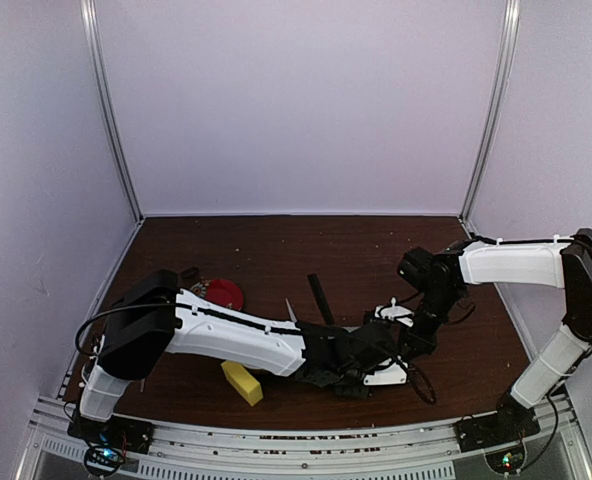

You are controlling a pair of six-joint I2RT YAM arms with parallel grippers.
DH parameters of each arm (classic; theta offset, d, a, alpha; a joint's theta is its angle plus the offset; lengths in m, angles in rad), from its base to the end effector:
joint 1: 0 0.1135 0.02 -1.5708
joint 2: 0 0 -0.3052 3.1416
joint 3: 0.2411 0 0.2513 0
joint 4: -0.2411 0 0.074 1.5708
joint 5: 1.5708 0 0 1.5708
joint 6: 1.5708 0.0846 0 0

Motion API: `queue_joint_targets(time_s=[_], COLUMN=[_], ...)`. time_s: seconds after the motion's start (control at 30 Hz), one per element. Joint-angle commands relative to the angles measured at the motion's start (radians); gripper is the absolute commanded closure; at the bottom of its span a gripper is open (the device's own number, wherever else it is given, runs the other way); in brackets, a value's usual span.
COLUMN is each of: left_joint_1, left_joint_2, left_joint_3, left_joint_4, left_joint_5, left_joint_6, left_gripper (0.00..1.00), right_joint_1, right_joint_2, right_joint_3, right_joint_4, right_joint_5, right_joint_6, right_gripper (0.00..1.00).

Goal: Sort the hair-cutting tools

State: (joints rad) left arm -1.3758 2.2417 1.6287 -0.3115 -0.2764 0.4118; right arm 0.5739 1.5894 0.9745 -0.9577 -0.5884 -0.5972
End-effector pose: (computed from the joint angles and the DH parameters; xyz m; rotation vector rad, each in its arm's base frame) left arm 0.1268 -0.5228 0.1372 1.8348 1.6207 -0.0783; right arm 0.1923 0.1802 0.1825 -1.6583 2.5022 0.9095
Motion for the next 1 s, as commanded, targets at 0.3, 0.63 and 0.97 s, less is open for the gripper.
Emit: queue_joint_targets(time_s=[0.3,0.63,0.97], left_joint_1=[0.037,0.065,0.084], left_joint_2=[-0.134,-0.124,-0.051], left_joint_3=[-0.138,-0.143,-0.059], left_joint_4=[0.063,0.031,-0.061], left_joint_5=[-0.062,-0.123,-0.23], left_joint_6=[-0.086,-0.145,-0.273], left_gripper=[0.91,0.94,0.98], right_joint_1=[0.0,-0.008,-0.019], right_joint_2=[-0.033,-0.034,-0.054], right_joint_3=[-0.027,-0.038,-0.041], right_joint_4=[-0.011,-0.007,-0.012], right_joint_5=[0.013,0.025,0.016], right_joint_6=[0.005,0.004,-0.005], right_gripper=[1.0,1.0,1.0])
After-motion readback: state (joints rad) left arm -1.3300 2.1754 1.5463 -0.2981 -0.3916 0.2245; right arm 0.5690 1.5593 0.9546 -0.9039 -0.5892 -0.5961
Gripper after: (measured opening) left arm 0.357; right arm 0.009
